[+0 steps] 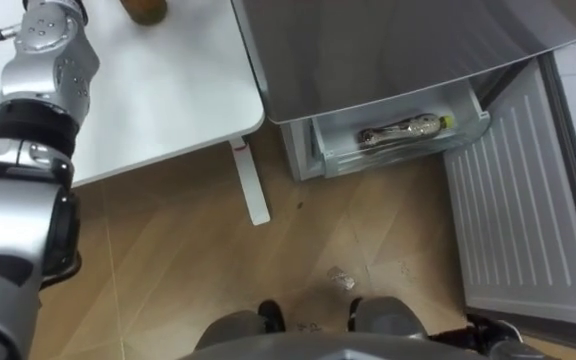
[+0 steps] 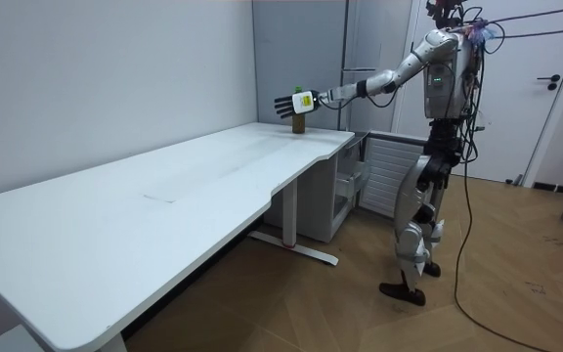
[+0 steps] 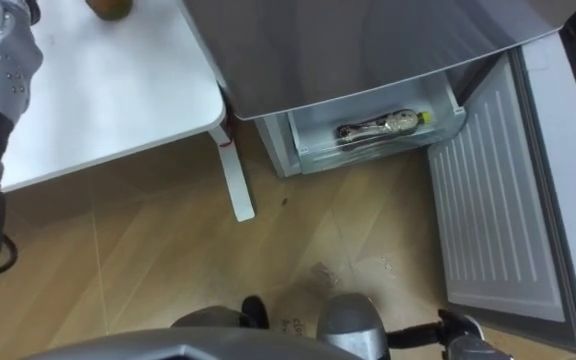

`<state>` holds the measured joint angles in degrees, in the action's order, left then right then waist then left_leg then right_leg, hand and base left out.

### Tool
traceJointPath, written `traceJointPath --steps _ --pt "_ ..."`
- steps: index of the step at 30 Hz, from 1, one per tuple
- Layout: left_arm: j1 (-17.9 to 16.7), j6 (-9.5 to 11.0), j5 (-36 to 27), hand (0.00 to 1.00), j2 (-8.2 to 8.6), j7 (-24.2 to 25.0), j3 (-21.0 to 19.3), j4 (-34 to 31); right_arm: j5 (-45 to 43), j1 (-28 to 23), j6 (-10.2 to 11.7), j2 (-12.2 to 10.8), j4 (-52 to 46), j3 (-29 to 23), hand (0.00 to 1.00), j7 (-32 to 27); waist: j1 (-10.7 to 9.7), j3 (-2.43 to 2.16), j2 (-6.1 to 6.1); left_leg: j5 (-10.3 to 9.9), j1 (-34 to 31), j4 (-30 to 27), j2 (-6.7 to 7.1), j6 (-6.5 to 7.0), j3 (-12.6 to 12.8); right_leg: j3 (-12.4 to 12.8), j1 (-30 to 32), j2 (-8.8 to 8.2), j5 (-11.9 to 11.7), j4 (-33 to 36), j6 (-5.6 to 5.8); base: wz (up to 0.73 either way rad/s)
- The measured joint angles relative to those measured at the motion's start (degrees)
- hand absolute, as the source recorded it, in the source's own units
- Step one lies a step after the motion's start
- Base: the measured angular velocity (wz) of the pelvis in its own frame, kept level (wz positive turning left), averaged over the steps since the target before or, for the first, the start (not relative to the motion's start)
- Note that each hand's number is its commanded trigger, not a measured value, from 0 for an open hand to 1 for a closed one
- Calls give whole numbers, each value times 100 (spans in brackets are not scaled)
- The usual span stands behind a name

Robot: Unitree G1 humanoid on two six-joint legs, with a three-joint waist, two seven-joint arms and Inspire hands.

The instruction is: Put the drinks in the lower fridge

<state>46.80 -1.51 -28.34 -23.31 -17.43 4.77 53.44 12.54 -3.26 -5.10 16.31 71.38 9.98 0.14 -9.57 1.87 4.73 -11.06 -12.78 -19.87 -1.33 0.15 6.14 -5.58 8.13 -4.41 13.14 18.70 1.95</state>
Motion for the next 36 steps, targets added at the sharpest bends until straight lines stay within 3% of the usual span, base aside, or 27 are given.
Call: traceJointPath --steps 4,19,36 --pt "166 4 19 100 -1 -98 111 195 -9 5 -1 15 -1 1 0 -6 -29 1 -7 2 53 16 1 4 34 33 -36 -1 0 2 1 -3" --pt "254 15 107 100 -51 -216 115 569 -207 211 7 10 106 1 0 -64 -286 -9 -137 16 91 94 10 18 87 44 -34 -18 -2 -8 3 -1" --pt "256 16 -24 100 -52 -39 238 621 -202 401 132 17 175 2 0 -66 -272 -11 -154 48 98 146 18 17 101 33 -35 -28 -2 -26 3 0"
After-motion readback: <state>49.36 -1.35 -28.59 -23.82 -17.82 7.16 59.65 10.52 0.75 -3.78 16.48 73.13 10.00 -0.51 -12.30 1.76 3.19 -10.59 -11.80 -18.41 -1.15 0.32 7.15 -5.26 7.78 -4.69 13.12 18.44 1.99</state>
